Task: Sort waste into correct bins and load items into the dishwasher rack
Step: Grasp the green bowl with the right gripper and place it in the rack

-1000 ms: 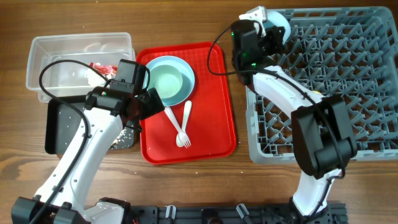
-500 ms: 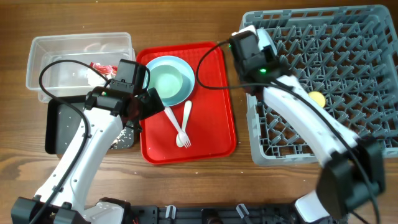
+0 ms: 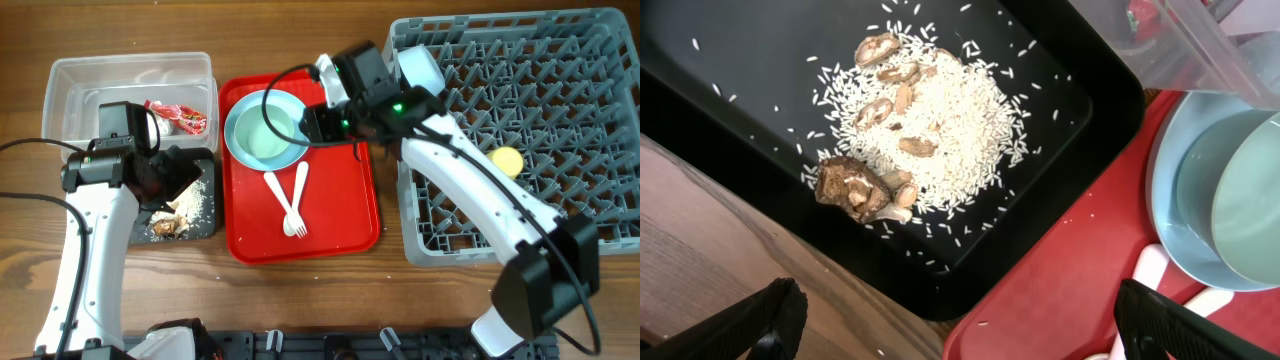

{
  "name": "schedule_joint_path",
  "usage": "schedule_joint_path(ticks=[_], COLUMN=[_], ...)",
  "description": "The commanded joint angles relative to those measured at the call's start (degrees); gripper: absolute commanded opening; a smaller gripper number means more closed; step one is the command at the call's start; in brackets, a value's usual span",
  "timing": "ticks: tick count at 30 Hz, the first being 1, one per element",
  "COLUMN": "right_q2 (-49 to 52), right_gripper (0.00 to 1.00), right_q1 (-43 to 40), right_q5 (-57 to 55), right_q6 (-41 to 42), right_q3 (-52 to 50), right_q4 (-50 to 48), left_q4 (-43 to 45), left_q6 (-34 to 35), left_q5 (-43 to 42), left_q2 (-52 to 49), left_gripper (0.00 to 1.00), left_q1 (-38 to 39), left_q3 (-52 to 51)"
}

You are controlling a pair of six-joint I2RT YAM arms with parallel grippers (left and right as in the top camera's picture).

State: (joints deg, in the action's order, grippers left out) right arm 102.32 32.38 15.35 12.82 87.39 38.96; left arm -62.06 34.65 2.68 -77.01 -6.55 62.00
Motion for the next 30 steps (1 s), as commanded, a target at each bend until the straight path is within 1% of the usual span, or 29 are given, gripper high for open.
schedule_joint_path(ticks=[1, 4, 5, 6, 7, 8, 11, 12, 14, 15, 16, 19, 20, 23, 27, 30], right_q2=[7.58, 13.03, 15.02, 17.07, 17.99, 19.34, 20.98, 21.38, 21.44, 21.44, 21.44, 20.85, 19.69, 10.16, -1.75, -8.0], right_gripper=[0.54, 0.55, 0.55, 0.54, 0.54, 0.49, 0.28, 0.25, 0.18, 0.13, 0.04, 0.04, 0.04, 0.04, 0.04, 0.04], right_q1=[1.64, 3.76, 4.7, 5.62, 5.92, 6.49, 6.82, 6.82, 6.82, 6.82, 6.8, 6.62, 6.19, 3.54, -1.51, -9.35], right_q5=[-3.67, -5.35, -7.76, -11.58, -12.52, -13.29, -15.54, -15.8, -17.18, -18.03, -18.56, -19.32, -19.89, -27.58, -36.96, -46.75], right_q6=[3.76, 3.91, 4.92, 7.72, 8.39, 8.48, 13.53, 14.8, 14.84, 15.69, 15.85, 15.47, 14.38, 9.6, -1.25, -11.87], right_q3=[2.05, 2.05, 2.05, 2.05, 2.05, 2.05, 1.95, 1.86, 1.86, 1.86, 1.86, 2.29, 2.29, 2.29, 2.29, 2.29], right_q4=[-4.9, -10.82, -11.72, -12.09, -12.57, -13.6, -13.6, -13.38, -12.55, -11.8, -11.52, -11.78, -11.72, -10.54, -9.42, -9.44], left_q4=[-0.13, -0.13, -0.13, -0.13, -0.13, -0.13, -0.15, -0.13, -0.13, -0.13, -0.13, -0.13, -0.13, -0.13, 0.0, 0.17], left_q6=[0.35, 0.35, 0.35, 0.35, 0.35, 0.35, 0.35, 0.35, 0.35, 0.35, 0.35, 0.35, 0.35, 0.35, 0.35, 0.35], left_q5=[-1.38, -1.38, -1.38, -1.38, -1.38, -1.38, -1.38, -1.38, -1.38, -1.38, -1.38, -1.38, -1.38, -1.38, -1.36, -1.38], left_q2=[0.85, 0.85, 0.85, 0.85, 0.85, 0.85, 0.85, 0.85, 0.85, 0.85, 0.85, 0.85, 0.85, 0.85, 0.85, 0.85], left_gripper=[1.0, 1.0, 1.0, 1.0, 1.0, 1.0, 1.0, 1.0, 1.0, 1.0, 1.0, 1.0, 1.0, 1.0, 1.0, 1.0], left_q1=[-0.28, -0.28, -0.28, -0.28, -0.28, -0.28, -0.28, -0.28, -0.28, -0.28, -0.28, -0.28, -0.28, -0.28, -0.28, -0.28], left_q3=[0.0, 0.0, 0.0, 0.0, 0.0, 0.0, 0.0, 0.0, 0.0, 0.0, 0.0, 0.0, 0.0, 0.0, 0.0, 0.0])
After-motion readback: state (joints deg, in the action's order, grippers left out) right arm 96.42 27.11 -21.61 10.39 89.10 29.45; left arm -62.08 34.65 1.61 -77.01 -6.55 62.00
